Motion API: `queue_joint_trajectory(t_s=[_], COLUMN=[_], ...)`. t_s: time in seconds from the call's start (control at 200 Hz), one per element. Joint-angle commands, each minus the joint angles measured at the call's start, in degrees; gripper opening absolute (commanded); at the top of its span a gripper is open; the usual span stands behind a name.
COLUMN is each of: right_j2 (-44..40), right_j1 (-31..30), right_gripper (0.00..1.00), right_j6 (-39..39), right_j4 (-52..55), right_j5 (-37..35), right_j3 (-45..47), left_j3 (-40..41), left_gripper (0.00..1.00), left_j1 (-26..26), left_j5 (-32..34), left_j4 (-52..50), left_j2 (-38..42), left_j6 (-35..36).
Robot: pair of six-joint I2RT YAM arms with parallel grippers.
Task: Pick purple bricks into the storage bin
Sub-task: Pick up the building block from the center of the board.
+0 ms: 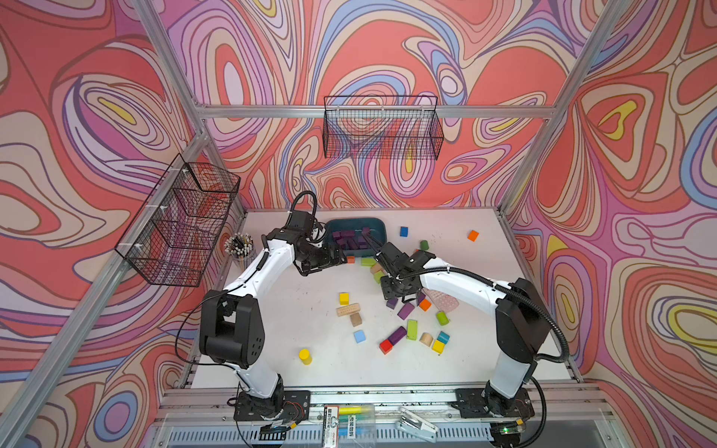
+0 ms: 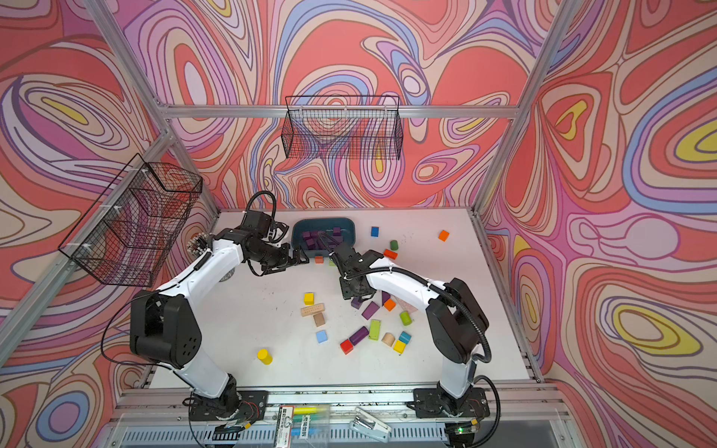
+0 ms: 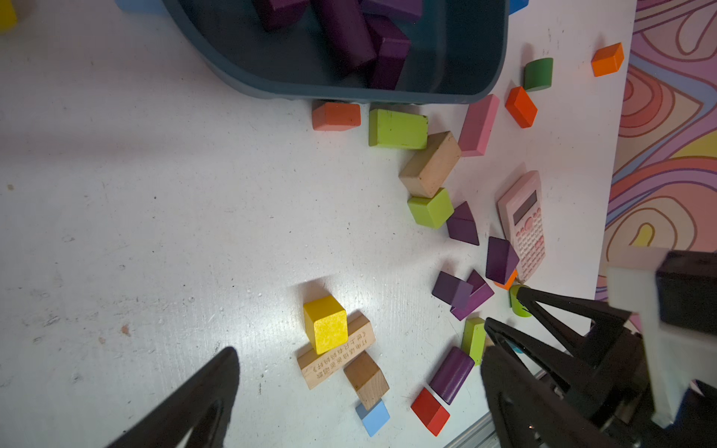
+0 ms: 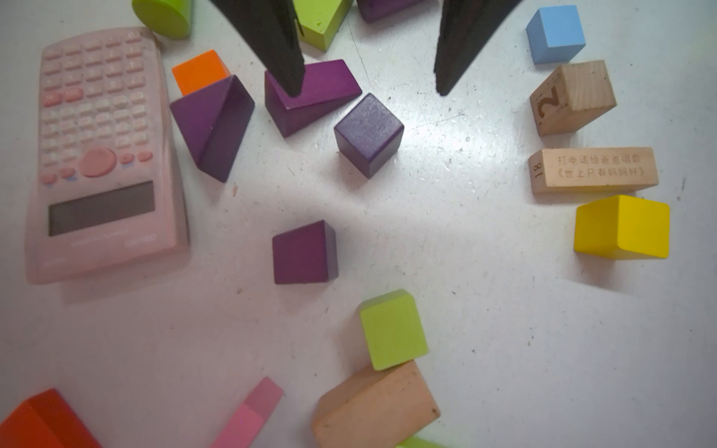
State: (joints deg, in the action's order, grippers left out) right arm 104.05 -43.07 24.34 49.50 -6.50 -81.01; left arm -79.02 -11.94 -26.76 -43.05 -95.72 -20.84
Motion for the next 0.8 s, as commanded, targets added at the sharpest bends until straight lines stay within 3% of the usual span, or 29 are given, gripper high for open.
queue_joint_trajectory(t_s=[0.0,0.305,0.796], right_j2=[1.7,5.2,7.0], right_j1=[-0.1,-0.2,-0.1], right_gripper=[0.58,0.6,0.6], right_j6=[-8.9,-21.1,-33.0], right_j4=[1.7,5.5,3.3], right_j5=[3.6,3.8,0.8], right_j3=[-1.8,-2.6,-1.6], left_j3=[0.1,0.2,0.2], left_gripper=[1.0,1.0,1.0], left_j1=[0.3,0.3,0.3], left_j5=[0.0,0.2,0.2], left_j4=[0.1,0.2,0.3], left_j2=[0.9,0.6,-0.1], left_j6=[0.2,0.2,0.1])
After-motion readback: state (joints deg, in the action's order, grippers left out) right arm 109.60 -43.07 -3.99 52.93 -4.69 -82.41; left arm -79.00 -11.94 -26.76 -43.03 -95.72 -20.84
